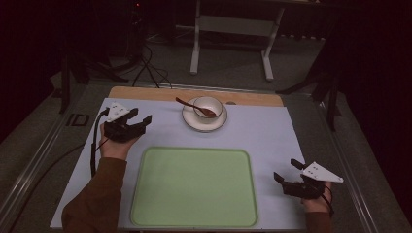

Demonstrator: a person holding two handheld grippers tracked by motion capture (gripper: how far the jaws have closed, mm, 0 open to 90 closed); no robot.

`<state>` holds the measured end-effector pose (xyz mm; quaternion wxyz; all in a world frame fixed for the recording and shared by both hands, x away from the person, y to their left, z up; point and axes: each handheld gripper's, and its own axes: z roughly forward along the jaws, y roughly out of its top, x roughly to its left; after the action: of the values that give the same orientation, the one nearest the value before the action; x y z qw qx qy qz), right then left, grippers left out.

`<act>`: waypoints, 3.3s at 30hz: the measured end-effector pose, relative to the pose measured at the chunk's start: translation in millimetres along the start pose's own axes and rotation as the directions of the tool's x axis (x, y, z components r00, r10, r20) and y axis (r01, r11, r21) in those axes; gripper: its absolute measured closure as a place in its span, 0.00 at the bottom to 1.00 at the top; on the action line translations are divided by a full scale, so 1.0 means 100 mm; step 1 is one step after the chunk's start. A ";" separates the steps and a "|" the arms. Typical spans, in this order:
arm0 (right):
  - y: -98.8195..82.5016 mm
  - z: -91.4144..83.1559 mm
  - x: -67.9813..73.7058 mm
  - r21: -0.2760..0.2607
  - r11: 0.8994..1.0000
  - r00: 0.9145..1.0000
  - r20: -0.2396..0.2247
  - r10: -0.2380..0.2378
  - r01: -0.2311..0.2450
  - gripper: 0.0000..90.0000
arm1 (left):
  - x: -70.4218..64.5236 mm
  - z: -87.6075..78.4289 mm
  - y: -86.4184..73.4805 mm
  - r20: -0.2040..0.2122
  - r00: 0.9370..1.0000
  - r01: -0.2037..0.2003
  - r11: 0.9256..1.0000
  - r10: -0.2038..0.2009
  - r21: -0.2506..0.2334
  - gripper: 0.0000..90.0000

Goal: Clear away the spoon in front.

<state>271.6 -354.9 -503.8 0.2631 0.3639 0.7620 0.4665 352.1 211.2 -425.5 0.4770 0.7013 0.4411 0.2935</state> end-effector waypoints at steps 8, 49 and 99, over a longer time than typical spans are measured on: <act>0.00 0.00 0.00 0.000 1.000 1.000 -0.001 -0.005 0.005 0.16 | -0.07 0.24 0.07 0.018 1.000 -0.014 1.000 0.013 0.009 0.45; 0.01 0.00 0.00 -0.016 1.000 1.000 -0.010 0.002 -0.002 0.16 | -0.21 0.98 0.45 0.045 0.998 -0.038 0.999 0.037 0.023 0.44; 0.00 0.01 -0.01 0.002 1.000 1.000 -0.002 -0.018 0.018 0.16 | 0.00 1.78 0.23 0.101 0.976 0.178 0.973 -0.194 0.145 0.57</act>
<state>272.9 -355.7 -504.2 0.2661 0.3570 0.7660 0.4637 508.5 134.3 -470.5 0.4782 0.7032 0.4958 0.1761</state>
